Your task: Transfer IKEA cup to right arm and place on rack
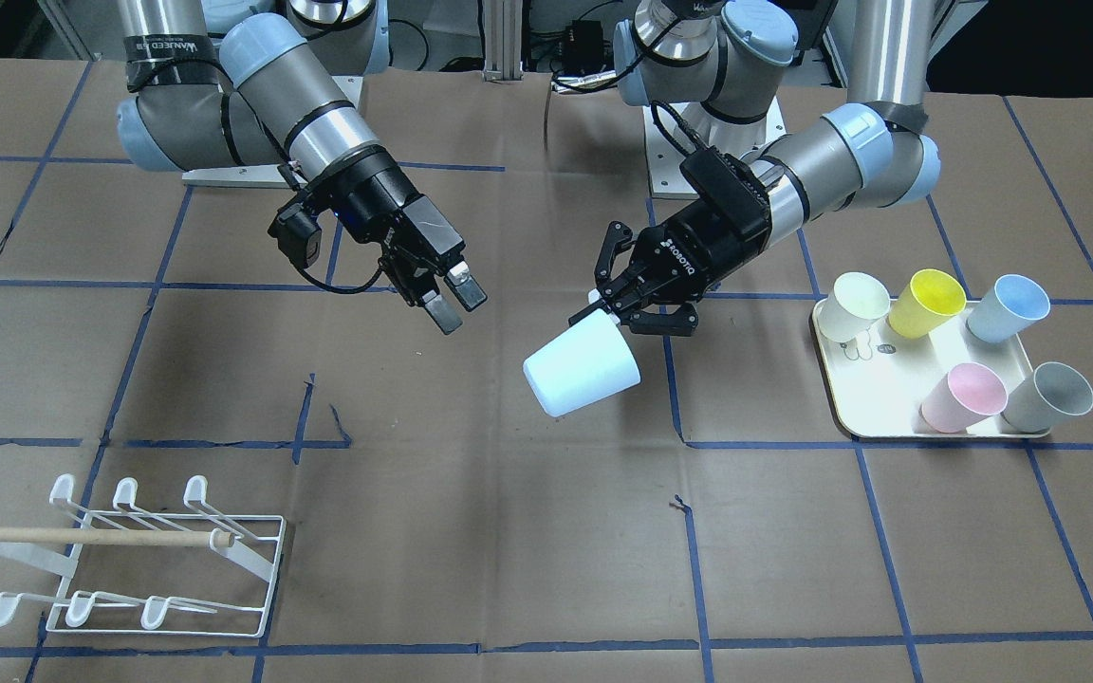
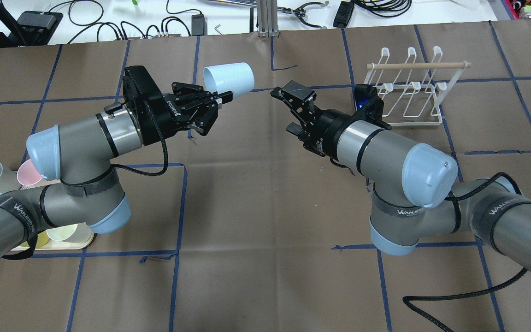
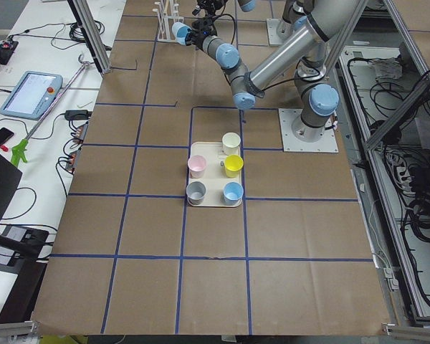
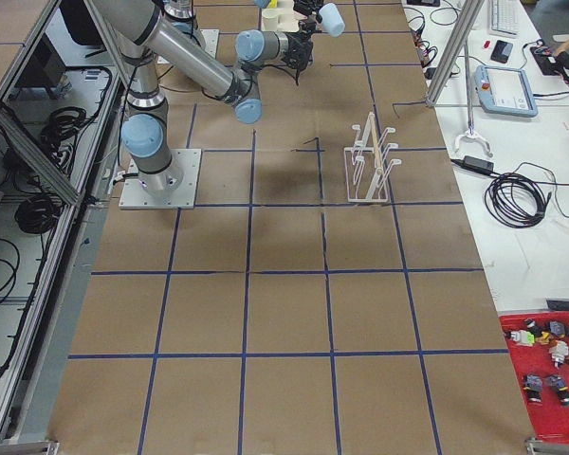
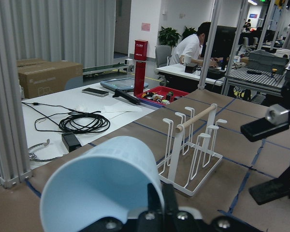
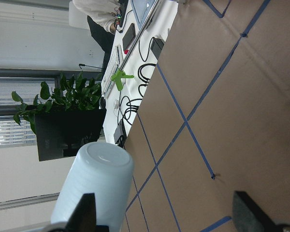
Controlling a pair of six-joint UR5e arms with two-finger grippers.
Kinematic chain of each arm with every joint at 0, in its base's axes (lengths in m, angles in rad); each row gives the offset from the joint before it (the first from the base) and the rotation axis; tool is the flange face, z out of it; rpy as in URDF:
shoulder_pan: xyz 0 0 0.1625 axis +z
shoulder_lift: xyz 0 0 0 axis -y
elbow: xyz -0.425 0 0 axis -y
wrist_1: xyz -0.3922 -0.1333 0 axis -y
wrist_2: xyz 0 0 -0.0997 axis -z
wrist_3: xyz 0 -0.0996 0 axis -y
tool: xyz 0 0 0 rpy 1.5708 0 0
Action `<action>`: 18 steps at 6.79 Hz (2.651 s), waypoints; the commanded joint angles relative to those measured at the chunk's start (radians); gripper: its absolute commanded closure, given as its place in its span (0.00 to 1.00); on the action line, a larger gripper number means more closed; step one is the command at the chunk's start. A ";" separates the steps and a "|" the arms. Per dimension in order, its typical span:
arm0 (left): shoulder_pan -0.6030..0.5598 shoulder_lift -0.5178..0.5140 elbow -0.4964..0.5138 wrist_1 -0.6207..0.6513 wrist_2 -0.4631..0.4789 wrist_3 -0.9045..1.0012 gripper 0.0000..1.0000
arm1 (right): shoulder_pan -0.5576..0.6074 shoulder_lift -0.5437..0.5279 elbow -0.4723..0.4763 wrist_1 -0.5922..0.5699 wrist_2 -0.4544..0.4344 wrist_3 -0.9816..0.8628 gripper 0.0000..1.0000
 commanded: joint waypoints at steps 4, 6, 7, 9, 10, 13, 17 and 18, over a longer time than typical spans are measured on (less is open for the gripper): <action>-0.026 0.005 -0.005 0.007 -0.004 -0.009 0.99 | 0.005 0.006 -0.053 -0.001 -0.004 0.174 0.01; -0.026 0.007 -0.003 0.007 -0.004 -0.009 0.99 | 0.009 0.029 -0.084 -0.009 -0.018 0.241 0.01; -0.026 0.007 -0.003 0.007 -0.004 -0.010 0.99 | 0.014 0.047 -0.089 -0.041 -0.019 0.255 0.02; -0.026 0.007 -0.002 0.007 -0.004 -0.009 0.99 | 0.029 0.057 -0.113 -0.044 -0.060 0.345 0.02; -0.026 0.007 -0.002 0.007 -0.004 -0.012 0.99 | 0.049 0.066 -0.128 -0.044 -0.076 0.359 0.02; -0.024 0.005 0.000 0.007 -0.004 -0.010 0.99 | 0.092 0.117 -0.135 -0.067 -0.114 0.373 0.02; -0.024 0.005 0.003 0.007 -0.002 -0.016 0.98 | 0.115 0.135 -0.184 -0.065 -0.125 0.407 0.02; -0.024 0.004 0.003 0.007 -0.002 -0.018 0.98 | 0.123 0.144 -0.199 -0.065 -0.149 0.412 0.02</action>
